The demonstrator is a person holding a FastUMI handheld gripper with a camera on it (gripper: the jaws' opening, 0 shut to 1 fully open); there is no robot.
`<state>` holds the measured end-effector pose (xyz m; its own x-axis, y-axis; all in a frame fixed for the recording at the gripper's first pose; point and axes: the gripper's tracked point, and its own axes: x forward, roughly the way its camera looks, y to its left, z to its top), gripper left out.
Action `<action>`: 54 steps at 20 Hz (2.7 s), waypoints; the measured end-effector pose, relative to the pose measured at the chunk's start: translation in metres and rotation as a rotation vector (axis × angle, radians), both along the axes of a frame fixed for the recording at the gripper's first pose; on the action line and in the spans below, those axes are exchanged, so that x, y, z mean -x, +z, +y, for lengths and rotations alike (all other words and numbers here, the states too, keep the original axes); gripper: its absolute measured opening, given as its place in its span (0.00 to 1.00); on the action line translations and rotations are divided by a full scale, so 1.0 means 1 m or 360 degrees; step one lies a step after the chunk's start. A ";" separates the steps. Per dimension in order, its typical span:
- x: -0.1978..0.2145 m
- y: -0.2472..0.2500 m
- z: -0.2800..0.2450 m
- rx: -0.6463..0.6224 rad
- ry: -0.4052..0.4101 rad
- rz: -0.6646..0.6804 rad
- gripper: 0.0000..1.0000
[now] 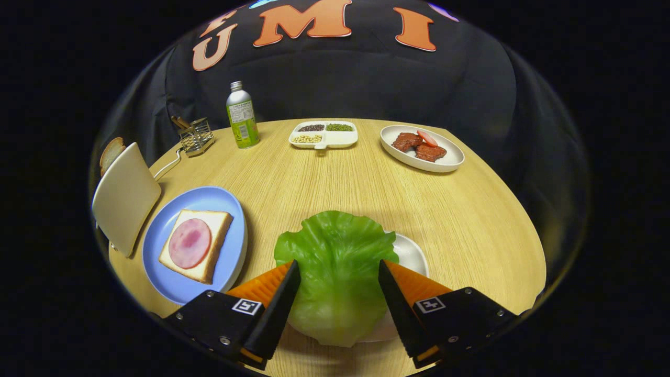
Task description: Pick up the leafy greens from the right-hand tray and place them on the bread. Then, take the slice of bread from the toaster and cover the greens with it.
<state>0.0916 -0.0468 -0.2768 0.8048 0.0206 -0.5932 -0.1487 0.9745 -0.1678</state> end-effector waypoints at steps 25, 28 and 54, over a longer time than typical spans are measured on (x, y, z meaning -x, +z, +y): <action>0.024 0.021 -0.012 0.0036 -0.0088 -0.0025 0.01; 0.023 0.021 -0.016 0.0044 -0.0111 -0.0029 0.01; 0.022 -0.006 -0.005 -0.0054 -0.0148 0.0010 0.01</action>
